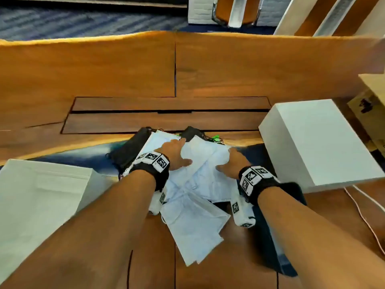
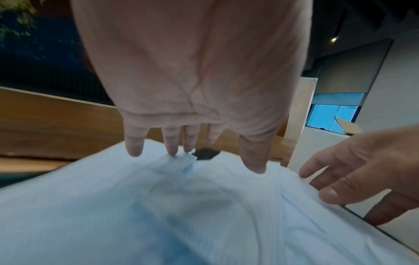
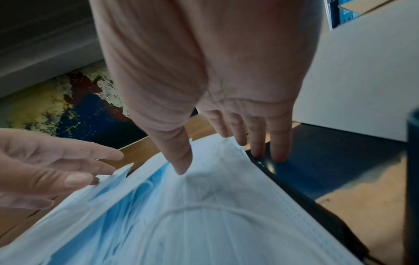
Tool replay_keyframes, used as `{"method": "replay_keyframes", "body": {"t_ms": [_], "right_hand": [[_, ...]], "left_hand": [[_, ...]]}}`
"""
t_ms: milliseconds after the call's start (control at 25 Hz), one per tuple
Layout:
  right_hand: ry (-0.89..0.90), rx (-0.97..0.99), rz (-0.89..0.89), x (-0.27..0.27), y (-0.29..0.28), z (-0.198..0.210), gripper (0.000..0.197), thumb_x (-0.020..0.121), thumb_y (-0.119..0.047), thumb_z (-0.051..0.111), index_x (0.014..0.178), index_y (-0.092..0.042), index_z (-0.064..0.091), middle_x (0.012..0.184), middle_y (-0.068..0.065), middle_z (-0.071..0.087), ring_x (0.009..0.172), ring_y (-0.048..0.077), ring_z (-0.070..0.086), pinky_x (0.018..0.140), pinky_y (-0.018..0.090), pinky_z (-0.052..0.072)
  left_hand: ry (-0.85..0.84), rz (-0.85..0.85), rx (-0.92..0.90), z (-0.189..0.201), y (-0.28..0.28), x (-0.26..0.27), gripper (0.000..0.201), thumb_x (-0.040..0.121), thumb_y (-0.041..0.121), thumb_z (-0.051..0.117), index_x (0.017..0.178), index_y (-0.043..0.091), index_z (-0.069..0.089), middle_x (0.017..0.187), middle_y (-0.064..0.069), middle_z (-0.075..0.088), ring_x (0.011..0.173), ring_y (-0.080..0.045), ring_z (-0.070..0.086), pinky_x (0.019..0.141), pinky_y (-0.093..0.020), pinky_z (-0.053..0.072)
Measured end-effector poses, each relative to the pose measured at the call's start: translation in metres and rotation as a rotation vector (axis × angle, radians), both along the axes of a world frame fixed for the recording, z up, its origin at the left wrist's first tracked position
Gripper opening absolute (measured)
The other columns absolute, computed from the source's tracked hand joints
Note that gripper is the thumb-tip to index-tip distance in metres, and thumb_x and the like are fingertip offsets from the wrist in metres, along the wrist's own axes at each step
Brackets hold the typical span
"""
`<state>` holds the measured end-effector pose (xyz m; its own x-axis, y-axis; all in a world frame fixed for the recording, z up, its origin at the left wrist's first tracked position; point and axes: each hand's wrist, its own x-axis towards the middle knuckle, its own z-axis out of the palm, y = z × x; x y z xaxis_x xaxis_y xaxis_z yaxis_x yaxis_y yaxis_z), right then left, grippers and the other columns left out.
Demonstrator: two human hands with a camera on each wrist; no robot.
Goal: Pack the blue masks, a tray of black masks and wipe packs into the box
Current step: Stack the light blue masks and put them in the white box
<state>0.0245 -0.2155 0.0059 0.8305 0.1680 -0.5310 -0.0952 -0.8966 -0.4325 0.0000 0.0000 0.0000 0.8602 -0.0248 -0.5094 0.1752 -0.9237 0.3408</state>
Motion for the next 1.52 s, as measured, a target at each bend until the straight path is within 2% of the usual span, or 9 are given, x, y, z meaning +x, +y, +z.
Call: {"method": "replay_keyframes", "body": {"t_ms": [120,280,520,680,840,1040,1240,1360,1520], "right_hand": [[0.011,-0.036,-0.099,-0.002,0.000,-0.014,0.087,0.084,-0.035,0.071,0.149,-0.007,0.021,0.145,0.015,0.044,0.130,0.033,0.047,0.098,0.037,0.044],[0.021,0.066,-0.208,0.001,0.005,-0.023,0.080,0.084,-0.033,0.072,0.145,-0.008,0.027,0.141,0.013,0.049,0.127,0.032,0.049,0.096,0.036,0.043],[-0.070,0.311,-0.204,-0.015,0.018,-0.028,0.020,0.091,-0.024,0.064,0.103,-0.010,0.054,0.105,0.008,0.060,0.100,0.024,0.057,0.083,0.032,0.045],[0.031,0.487,-0.156,-0.029,0.027,-0.029,0.025,0.092,-0.018,0.063,0.113,-0.004,0.063,0.112,0.011,0.068,0.105,0.028,0.064,0.094,0.043,0.052],[0.140,0.669,-0.117,-0.047,0.043,-0.023,0.030,0.092,-0.013,0.063,0.121,-0.006,0.061,0.116,0.010,0.068,0.106,0.026,0.065,0.096,0.044,0.053],[0.218,0.589,-0.012,-0.071,0.058,-0.036,0.033,0.087,-0.016,0.070,0.117,-0.006,0.060,0.117,0.011,0.066,0.109,0.026,0.063,0.098,0.043,0.050],[0.107,0.220,0.098,-0.088,0.056,-0.050,0.034,0.087,-0.036,0.067,0.104,-0.013,0.050,0.102,0.003,0.055,0.095,0.020,0.054,0.079,0.029,0.041],[0.203,0.357,0.055,-0.091,0.054,-0.045,0.023,0.086,-0.026,0.069,0.101,-0.014,0.057,0.102,0.003,0.062,0.093,0.020,0.059,0.080,0.030,0.049],[0.319,0.519,0.040,-0.098,0.059,-0.031,0.032,0.082,-0.009,0.066,0.113,-0.005,0.061,0.111,0.014,0.068,0.100,0.028,0.066,0.084,0.037,0.055]], "left_hand": [[-0.015,0.046,0.072,-0.013,-0.005,-0.005,0.089,0.087,0.057,0.059,0.155,0.023,0.013,0.155,-0.009,0.030,0.139,-0.032,0.034,0.109,-0.052,0.036],[-0.029,0.066,0.037,-0.020,-0.016,-0.002,0.089,0.087,0.055,0.061,0.155,0.022,0.014,0.155,-0.010,0.030,0.139,-0.032,0.033,0.109,-0.050,0.035],[-0.037,0.243,-0.228,-0.027,-0.015,-0.009,0.081,0.082,0.036,0.075,0.148,0.018,0.032,0.142,-0.009,0.050,0.127,-0.029,0.049,0.104,-0.040,0.042],[-0.052,0.345,-0.323,-0.022,-0.001,-0.028,0.045,0.082,0.029,0.076,0.118,0.008,0.058,0.117,-0.009,0.063,0.106,-0.026,0.058,0.088,-0.033,0.047],[-0.078,0.428,-0.405,-0.006,0.017,-0.055,0.023,0.087,0.021,0.071,0.103,0.012,0.057,0.101,-0.004,0.059,0.094,-0.023,0.057,0.075,-0.027,0.041],[0.078,0.487,-0.281,-0.010,0.047,-0.092,0.053,0.082,0.013,0.074,0.128,0.009,0.047,0.121,-0.003,0.051,0.122,-0.026,0.050,0.087,-0.027,0.038],[0.131,0.472,-0.129,-0.031,0.048,-0.111,0.064,0.077,0.019,0.076,0.129,0.010,0.040,0.121,-0.010,0.053,0.116,-0.029,0.051,0.090,-0.033,0.042],[0.064,0.519,-0.156,-0.029,0.042,-0.103,0.058,0.079,0.014,0.070,0.128,0.015,0.039,0.114,-0.011,0.056,0.108,-0.031,0.055,0.085,-0.034,0.045],[-0.106,0.602,-0.319,-0.022,0.038,-0.088,0.049,0.078,0.003,0.065,0.119,0.021,0.045,0.104,-0.006,0.053,0.095,-0.027,0.055,0.078,-0.031,0.045]]}}
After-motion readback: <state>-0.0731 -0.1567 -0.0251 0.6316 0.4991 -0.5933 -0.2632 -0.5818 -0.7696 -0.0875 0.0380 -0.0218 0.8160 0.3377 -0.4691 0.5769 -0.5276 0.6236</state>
